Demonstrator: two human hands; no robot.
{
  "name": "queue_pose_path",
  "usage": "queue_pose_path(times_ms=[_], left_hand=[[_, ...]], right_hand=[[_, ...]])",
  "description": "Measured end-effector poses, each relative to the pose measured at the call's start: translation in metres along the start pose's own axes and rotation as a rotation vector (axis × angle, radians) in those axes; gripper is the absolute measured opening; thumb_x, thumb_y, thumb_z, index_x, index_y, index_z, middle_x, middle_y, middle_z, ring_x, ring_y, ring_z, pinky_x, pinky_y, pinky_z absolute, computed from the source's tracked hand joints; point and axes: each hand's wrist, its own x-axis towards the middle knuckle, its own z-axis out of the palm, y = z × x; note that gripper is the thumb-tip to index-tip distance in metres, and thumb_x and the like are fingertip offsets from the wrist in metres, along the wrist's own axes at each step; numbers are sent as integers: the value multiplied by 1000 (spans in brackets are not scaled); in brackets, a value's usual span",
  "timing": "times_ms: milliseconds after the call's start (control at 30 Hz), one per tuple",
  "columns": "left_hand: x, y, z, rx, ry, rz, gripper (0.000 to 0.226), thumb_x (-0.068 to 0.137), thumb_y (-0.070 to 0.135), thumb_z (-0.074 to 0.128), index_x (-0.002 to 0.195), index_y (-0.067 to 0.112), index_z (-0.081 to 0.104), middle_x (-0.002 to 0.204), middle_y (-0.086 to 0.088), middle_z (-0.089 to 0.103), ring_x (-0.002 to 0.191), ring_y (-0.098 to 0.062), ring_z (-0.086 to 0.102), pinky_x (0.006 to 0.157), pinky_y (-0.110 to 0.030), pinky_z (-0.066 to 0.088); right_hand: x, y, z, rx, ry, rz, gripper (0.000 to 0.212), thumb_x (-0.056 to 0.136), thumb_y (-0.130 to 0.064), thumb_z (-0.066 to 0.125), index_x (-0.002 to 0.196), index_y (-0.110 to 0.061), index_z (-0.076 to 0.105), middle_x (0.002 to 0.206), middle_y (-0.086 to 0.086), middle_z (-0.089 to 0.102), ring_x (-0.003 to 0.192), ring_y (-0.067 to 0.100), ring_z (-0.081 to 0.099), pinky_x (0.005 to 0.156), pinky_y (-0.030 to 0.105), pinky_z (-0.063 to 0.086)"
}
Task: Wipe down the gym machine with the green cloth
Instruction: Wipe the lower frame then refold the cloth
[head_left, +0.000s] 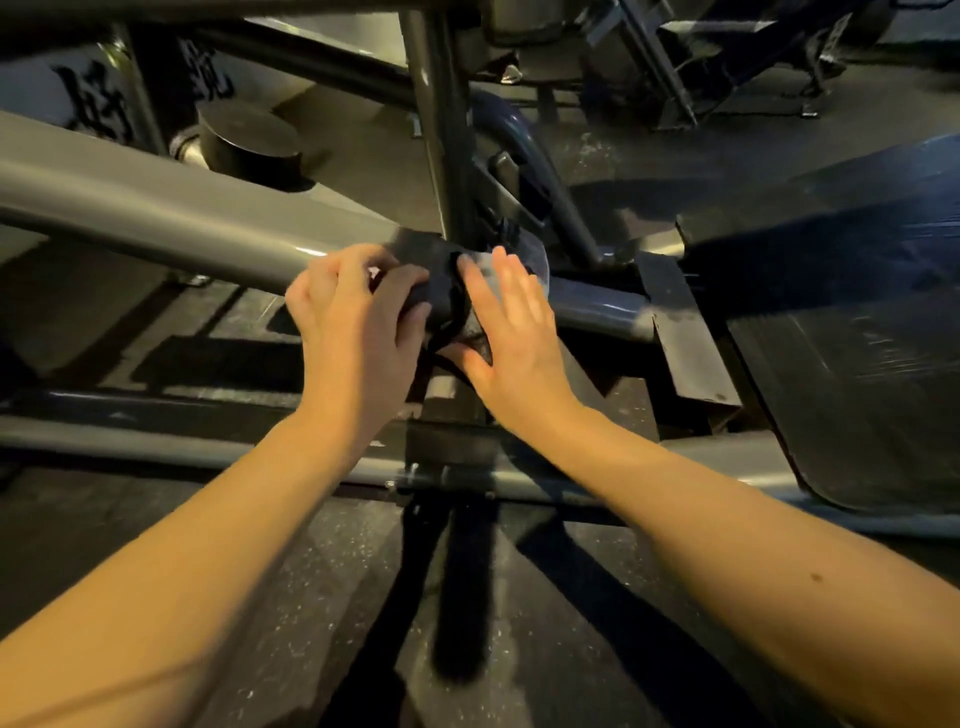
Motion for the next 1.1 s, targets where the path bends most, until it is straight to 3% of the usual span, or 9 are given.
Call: queue_pose_path(times_ms=[133, 233, 433, 567, 700, 800, 900, 1000, 1100], left_hand=[[-12, 13, 10, 2, -61, -63, 49, 89, 37, 71, 133, 18, 59, 138, -11, 46, 122, -30, 36, 100, -47, 35], [-20, 31, 16, -48, -150, -114, 61, 87, 41, 73, 141, 22, 51, 148, -8, 34, 135, -30, 28, 113, -54, 30], [-28, 43, 22, 7, -135, -136, 66, 87, 42, 74, 145, 24, 48, 154, -8, 31, 139, -26, 18, 114, -48, 24], [-32, 45, 30, -54, -107, -147, 65, 90, 39, 72, 147, 21, 45, 156, -11, 27, 143, -27, 19, 120, -44, 21], [-42, 52, 42, -65, -55, -196, 66, 92, 36, 69, 151, 22, 43, 161, -10, 22, 148, -29, 15, 118, -54, 32], [-45, 51, 47, -27, -25, -172, 68, 92, 35, 69, 152, 21, 42, 163, -11, 23, 150, -32, 16, 116, -56, 34], [-47, 55, 51, -15, -58, -207, 72, 93, 38, 68, 155, 22, 36, 166, -10, 18, 153, -31, 11, 116, -59, 32], [-46, 59, 55, -4, -52, -215, 77, 92, 40, 67, 157, 18, 32, 167, -14, 16, 155, -33, 9, 120, -55, 26], [-46, 54, 59, 25, -23, -180, 77, 94, 42, 65, 158, 15, 30, 167, -16, 16, 155, -35, 11, 121, -50, 20]], right_hand=[[-23, 15, 3, -4, 8, 13, 91, 91, -18, 71, 162, -14, 14, 168, 20, 12, 157, 32, 5, 126, 52, 15], [-62, 38, 11, 42, 37, 161, 95, 89, -20, 72, 161, -7, 11, 168, 19, 13, 157, 31, 7, 127, 49, 18], [-122, 68, 16, 107, -45, 448, 93, 94, -21, 69, 162, -7, 6, 170, 10, 8, 158, 21, 2, 126, 47, 17], [-92, 51, -1, 235, -47, 304, 74, 100, -16, 54, 161, -5, 14, 169, 11, 12, 158, 20, 4, 128, 43, 10], [-60, 41, -18, 273, -13, 192, 65, 95, -18, 51, 156, -4, 35, 163, 11, 32, 155, 22, 22, 127, 35, 16], [-88, 66, -21, 235, -34, 227, 60, 94, -21, 47, 152, -5, 45, 159, 8, 40, 151, 18, 32, 125, 34, 24], [-123, 88, -28, 174, -103, 362, 55, 98, -14, 59, 151, -8, 47, 159, 5, 41, 149, 16, 34, 123, 42, 30], [-110, 74, -36, 222, -91, 452, 50, 101, -20, 59, 149, -13, 49, 159, 1, 41, 150, 13, 33, 124, 26, 19], [-70, 42, -38, 302, -20, 331, 52, 99, -19, 59, 150, -12, 50, 157, 1, 44, 149, 8, 32, 121, 15, 15]])
